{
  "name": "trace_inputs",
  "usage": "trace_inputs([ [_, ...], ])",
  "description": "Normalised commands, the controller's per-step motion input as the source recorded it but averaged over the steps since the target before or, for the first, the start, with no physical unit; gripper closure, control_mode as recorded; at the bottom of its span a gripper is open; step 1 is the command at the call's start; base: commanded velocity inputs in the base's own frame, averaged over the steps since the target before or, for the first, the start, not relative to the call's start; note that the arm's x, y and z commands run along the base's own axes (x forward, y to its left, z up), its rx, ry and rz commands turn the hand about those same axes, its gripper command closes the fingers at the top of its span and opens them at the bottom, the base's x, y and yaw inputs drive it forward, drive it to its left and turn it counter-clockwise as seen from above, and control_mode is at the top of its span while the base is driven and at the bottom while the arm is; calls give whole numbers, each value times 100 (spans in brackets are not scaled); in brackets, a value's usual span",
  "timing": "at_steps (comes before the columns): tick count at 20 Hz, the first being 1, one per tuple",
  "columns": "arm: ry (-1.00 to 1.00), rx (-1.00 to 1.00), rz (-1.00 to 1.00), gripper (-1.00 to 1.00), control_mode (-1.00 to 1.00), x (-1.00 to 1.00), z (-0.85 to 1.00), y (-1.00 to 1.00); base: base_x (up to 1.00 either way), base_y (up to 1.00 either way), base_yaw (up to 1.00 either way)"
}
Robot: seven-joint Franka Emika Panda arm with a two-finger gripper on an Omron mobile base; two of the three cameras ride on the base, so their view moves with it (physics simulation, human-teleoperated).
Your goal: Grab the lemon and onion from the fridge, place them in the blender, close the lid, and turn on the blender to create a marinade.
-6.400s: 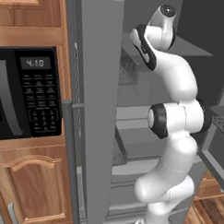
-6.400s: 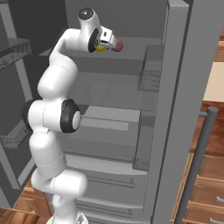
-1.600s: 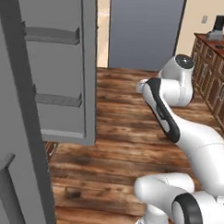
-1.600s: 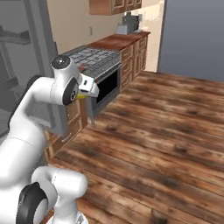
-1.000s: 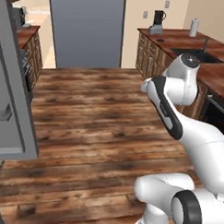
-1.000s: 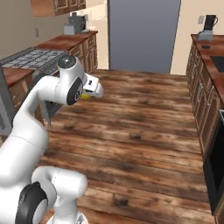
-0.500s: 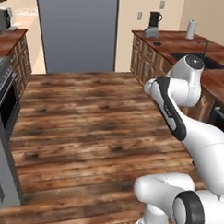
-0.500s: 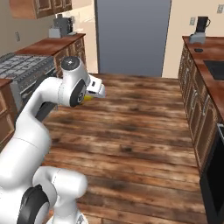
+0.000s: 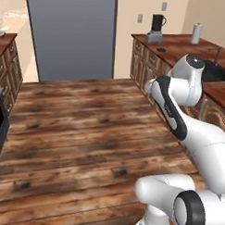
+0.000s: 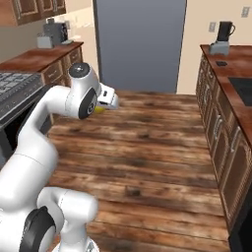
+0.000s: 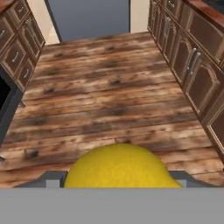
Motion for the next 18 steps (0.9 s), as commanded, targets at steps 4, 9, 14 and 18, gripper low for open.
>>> trace_inputs([
  [4,0,0,0,100,100,0,0,0,100,-14,-11],
  [9,0,0,0,100,100,0,0,0,100,-12,-12],
  [14,0,0,0,100,100,0,0,0,100,-13,-13],
  [18,0,0,0,100,100,0,0,0,100,-12,-12],
])
